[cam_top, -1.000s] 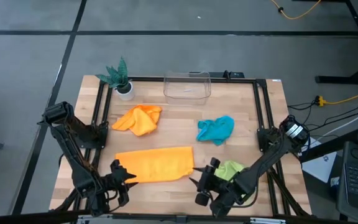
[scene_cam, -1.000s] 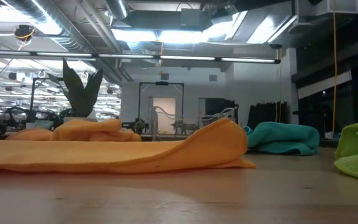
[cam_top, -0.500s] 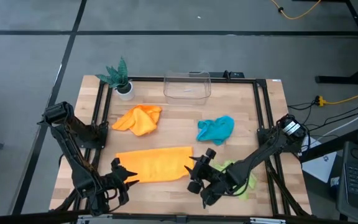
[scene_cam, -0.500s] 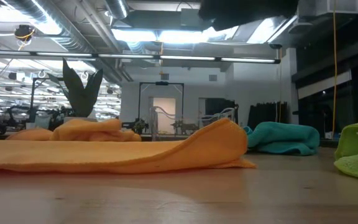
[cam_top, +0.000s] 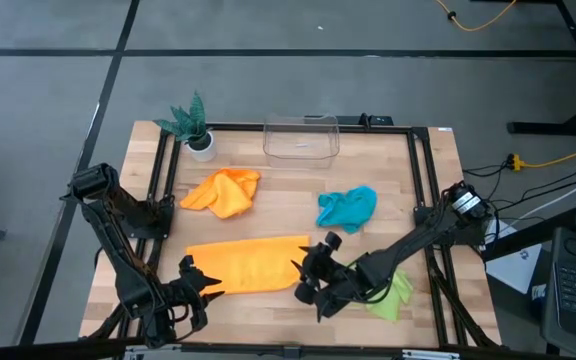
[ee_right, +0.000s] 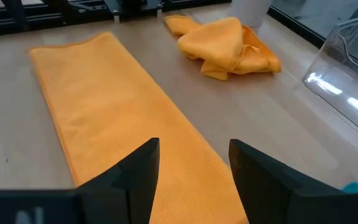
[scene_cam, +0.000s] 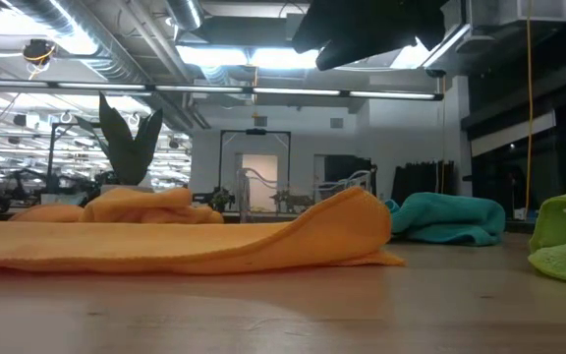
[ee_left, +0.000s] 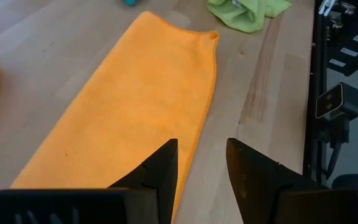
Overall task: Fold microfiber towels
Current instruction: Fold the bottom orange microfiber towel
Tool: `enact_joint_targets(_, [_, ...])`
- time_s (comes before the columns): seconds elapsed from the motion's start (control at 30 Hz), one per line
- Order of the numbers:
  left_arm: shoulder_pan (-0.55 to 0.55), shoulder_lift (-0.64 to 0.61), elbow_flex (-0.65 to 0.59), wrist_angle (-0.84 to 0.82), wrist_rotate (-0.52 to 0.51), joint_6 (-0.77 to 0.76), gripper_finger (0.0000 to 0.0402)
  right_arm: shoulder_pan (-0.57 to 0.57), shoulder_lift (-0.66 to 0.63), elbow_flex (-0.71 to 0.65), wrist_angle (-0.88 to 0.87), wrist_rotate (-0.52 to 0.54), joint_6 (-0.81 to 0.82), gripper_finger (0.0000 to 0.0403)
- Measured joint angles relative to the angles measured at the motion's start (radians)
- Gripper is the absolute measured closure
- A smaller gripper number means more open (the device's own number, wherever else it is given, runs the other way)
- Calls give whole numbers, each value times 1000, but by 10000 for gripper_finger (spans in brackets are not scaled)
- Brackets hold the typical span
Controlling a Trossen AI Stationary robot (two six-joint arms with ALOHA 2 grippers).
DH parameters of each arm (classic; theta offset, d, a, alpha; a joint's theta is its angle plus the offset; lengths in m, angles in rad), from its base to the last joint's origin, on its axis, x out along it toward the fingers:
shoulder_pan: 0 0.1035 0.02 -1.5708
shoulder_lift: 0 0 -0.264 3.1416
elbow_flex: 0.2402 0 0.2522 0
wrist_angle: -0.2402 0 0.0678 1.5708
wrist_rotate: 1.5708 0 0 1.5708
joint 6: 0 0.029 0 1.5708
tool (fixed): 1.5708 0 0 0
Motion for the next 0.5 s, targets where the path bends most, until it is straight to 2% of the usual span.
enact_joint_targets(0.23, [0, 0, 0, 0, 0, 0, 273, -2, 0, 0, 1, 0, -7, 207])
enact_joint_targets(0.4, [0, 0, 0, -1, 46, 9, 273, -2, 0, 0, 3, -41, -98, 207])
enact_joint_targets(0.5, [2, 0, 0, 0, 50, 77, 273, -2, 1, 0, 17, -53, -109, 207])
